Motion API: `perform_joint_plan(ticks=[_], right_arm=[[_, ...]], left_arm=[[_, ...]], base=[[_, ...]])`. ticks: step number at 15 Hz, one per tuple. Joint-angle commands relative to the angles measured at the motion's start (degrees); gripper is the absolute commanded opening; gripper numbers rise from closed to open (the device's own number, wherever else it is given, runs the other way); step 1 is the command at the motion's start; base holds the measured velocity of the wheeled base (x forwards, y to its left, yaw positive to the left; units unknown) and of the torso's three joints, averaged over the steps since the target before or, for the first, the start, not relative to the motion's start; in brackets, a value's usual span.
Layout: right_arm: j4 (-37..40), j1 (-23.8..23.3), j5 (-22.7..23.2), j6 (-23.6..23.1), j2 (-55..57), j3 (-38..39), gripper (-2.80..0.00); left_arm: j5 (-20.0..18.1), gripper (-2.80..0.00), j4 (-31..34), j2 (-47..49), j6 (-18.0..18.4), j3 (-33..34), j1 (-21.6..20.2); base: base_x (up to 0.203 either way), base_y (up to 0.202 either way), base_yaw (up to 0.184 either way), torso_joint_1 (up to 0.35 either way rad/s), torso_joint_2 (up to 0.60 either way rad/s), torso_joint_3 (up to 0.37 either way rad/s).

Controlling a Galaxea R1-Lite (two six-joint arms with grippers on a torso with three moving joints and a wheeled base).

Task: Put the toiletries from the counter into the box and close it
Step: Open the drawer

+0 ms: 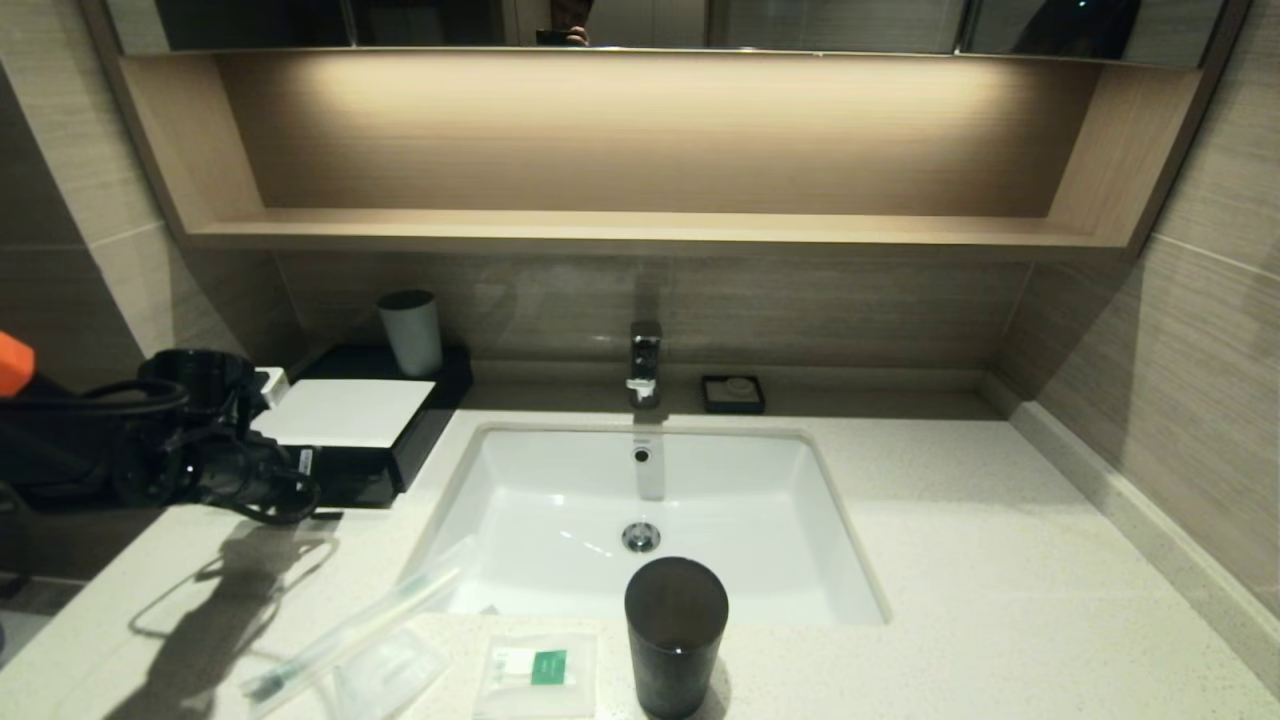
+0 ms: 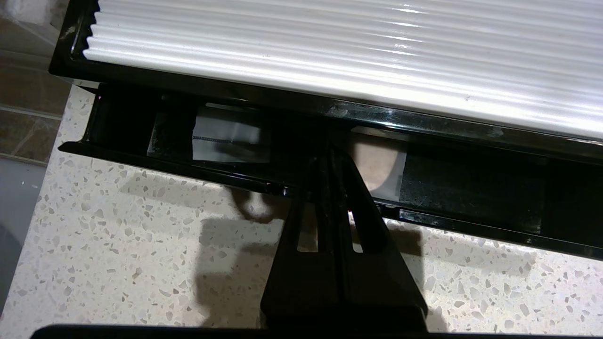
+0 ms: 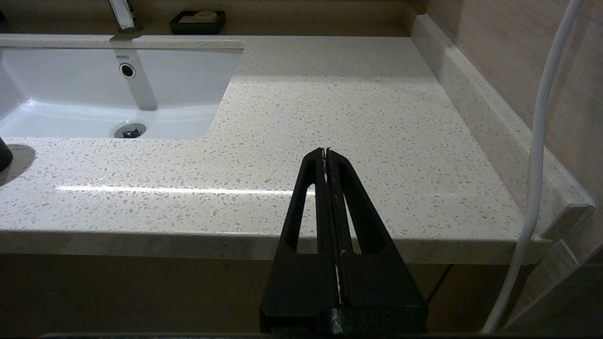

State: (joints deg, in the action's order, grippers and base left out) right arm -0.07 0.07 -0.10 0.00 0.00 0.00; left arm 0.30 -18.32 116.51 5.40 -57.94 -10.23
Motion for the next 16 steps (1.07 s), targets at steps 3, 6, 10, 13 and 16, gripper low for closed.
perform_joint_plan(ticks=[3, 6, 10, 13, 16], right_arm=[[-0.01, 0.01, 0.01, 0.0, 0.0, 0.09, -2.8], [-0.01, 0.01, 0.01, 0.0, 0.0, 0.09, -2.8], [-0.01, 0.01, -0.07, 0.0, 0.0, 0.09, -2.8], [-0.01, 0.01, 0.01, 0.0, 0.0, 0.09, -2.8], [-0.01, 0.01, 0.01, 0.0, 0.0, 0.01, -2.8]], left_arm=[[0.05, -2.8, 0.04, 0.13, -0.04, -0.07, 0.03], [0.05, -2.8, 0.64, 0.21, -0.04, -0.45, 0.21], [0.05, -2.8, 3.69, 0.39, -0.04, -1.8, 0.3], [0.05, -2.8, 6.98, 0.16, -0.13, -3.02, 0.3], [0.05, -2.8, 10.54, 0.04, -0.04, -4.11, 0.24]], base=[[0.0, 0.0, 0.0, 0.0, 0.0, 0.0], [0.0, 0.0, 0.0, 0.0, 0.0, 0.0], [0.0, 0.0, 0.0, 0.0, 0.0, 0.0], [0.0, 0.0, 0.0, 0.0, 0.0, 0.0], [0.0, 0.0, 0.0, 0.0, 0.0, 0.0]])
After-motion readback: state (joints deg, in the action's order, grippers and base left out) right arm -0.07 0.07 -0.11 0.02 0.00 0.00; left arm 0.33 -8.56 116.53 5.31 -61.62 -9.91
